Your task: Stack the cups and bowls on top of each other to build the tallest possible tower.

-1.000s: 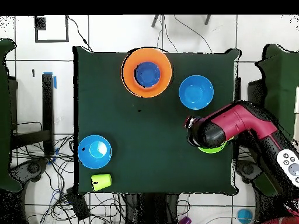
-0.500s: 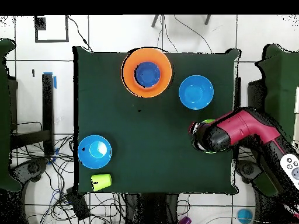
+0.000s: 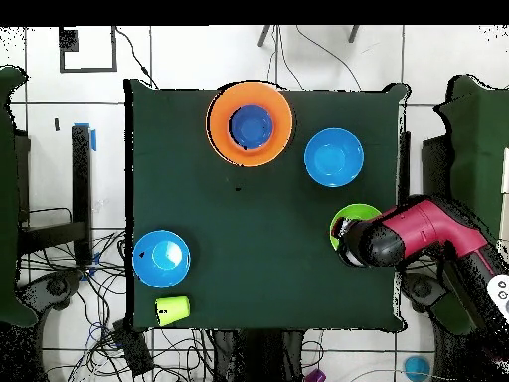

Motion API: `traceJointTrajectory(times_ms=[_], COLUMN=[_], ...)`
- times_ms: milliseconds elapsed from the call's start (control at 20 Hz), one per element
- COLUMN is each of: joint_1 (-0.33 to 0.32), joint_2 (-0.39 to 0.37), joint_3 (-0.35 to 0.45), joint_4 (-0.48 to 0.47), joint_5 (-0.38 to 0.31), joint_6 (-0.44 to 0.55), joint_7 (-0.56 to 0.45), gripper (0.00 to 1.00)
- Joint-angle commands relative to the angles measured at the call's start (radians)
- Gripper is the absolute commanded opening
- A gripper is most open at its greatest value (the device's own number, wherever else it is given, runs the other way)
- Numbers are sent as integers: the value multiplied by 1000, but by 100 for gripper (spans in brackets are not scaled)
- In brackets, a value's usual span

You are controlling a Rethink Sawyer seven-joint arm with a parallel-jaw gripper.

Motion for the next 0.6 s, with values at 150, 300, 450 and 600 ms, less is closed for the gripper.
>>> traceJointTrajectory(times_ms=[150,300,450,600], joint_1=[39,45,50,57], joint_2=[50,52,43,37], joint_3=[-174,-175,-177,-174], joint_4=[6,20,18,18], joint_5=[-69,-63,-52,-30], joint_6=[-108,-121,-123,-119], joint_7=[35,33,50,59], gripper=[100,100,100,100])
